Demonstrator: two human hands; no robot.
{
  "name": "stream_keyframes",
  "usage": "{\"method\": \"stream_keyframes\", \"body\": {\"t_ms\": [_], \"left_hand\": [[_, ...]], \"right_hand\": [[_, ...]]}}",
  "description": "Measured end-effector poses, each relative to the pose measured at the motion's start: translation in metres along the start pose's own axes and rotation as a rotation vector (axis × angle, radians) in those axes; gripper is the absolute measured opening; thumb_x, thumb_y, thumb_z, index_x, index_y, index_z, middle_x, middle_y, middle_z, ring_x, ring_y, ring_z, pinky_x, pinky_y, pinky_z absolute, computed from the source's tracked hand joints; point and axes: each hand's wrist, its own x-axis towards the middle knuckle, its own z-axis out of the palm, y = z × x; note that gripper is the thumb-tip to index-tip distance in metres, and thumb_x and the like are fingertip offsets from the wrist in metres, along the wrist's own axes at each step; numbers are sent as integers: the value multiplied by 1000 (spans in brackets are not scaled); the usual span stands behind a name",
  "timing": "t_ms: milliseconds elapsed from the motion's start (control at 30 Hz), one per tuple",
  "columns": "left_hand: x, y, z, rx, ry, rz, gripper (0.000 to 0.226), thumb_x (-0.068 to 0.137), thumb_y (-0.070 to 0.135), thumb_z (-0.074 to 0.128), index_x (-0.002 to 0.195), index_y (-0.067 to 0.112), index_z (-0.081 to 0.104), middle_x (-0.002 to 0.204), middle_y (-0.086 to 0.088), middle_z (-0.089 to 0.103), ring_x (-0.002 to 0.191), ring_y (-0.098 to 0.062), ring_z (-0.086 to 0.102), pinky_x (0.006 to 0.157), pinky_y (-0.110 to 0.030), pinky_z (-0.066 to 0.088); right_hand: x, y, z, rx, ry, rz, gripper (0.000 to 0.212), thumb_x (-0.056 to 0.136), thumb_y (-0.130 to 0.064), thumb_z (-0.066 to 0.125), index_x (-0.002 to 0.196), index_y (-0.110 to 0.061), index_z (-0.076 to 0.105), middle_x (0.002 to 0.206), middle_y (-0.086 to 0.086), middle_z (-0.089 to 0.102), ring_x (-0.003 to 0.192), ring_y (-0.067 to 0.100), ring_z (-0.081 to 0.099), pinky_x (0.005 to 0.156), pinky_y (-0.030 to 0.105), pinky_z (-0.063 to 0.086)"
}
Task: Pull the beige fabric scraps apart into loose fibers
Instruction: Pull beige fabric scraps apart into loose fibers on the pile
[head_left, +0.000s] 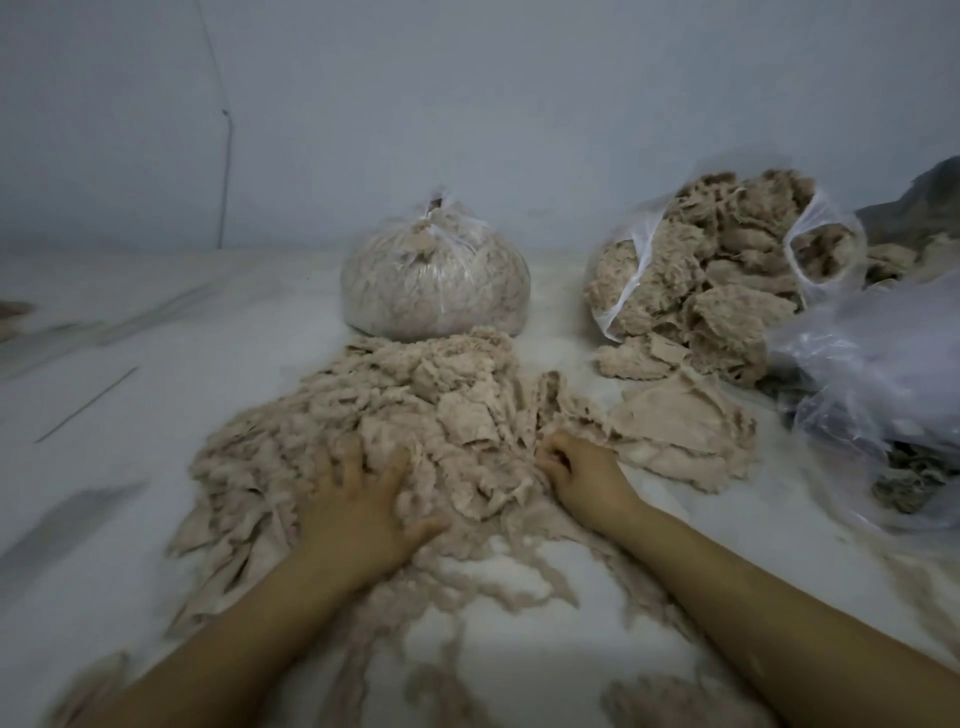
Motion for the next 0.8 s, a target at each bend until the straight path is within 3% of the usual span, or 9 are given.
{"method": "stream_keyframes", "body": {"t_ms": [67,167,300,400,467,533,600,700,800], "left_hand": [[-1,-7,4,-132,-79,16,101,62,91,24,148,44,0,158,-7,-16,144,-36,-15,114,-55,9],[11,-10,4,-93,-4,142,90,75,82,28,150,37,8,159,-11,-3,146,-32,-6,117,-51,7],[32,-12,-16,-25,-26,246,64,94,53,41,150,28,21,157,-15,10,144,-29,8,116,-43,17],[20,23,-31,-206,364,220,49,89,32,43,137,21,47,151,-11,29,139,-29,23,115,-46,12],[7,55,-38,-479,503,401,49,85,30,40,130,17,54,142,-6,43,133,-25,36,110,-37,18],[-6,84,-44,-829,175,540,49,95,39,49,139,22,43,139,2,44,129,-13,41,103,-24,30],[-11,105,-46,-1128,-186,487,58,83,45,61,136,28,43,124,11,53,112,1,52,90,-13,40],[-5,118,-34,-1219,-133,512,9,86,17,67,90,25,66,74,17,65,64,8,57,60,-8,42],[1,118,-29,-1329,3,416,12,91,12,59,81,15,65,70,3,63,64,-13,54,60,-20,42]], "right_hand": [[-8,-6,4,6,-16,-12,17,99,-13,46,85,-4,52,80,8,54,70,17,44,59,26,30],[-25,-15,10,-3,-60,-105,12,95,-4,46,85,-8,53,84,9,53,76,19,44,63,27,28],[-43,-24,10,99,-37,-168,17,94,-9,53,79,-17,52,84,-3,49,74,5,45,67,9,31],[-49,-27,-10,262,66,-116,25,92,-8,56,74,-24,51,84,-1,55,76,4,50,70,10,37],[-50,-31,-24,508,57,-85,25,93,0,54,76,-18,52,75,-2,57,69,6,53,67,15,41],[-46,-33,-37,777,11,-74,24,92,8,48,77,-10,51,67,1,56,63,11,52,61,20,42],[-44,-31,-47,1026,-3,-21,17,88,5,49,75,-7,49,61,4,53,57,14,49,54,23,40],[-42,-18,-54,1265,130,85,20,89,-2,44,71,-9,44,56,0,46,56,16,44,50,23,46],[-38,-2,-56,1454,304,173,28,98,-1,34,73,-7,43,68,9,51,63,23,57,57,35,57]]}}
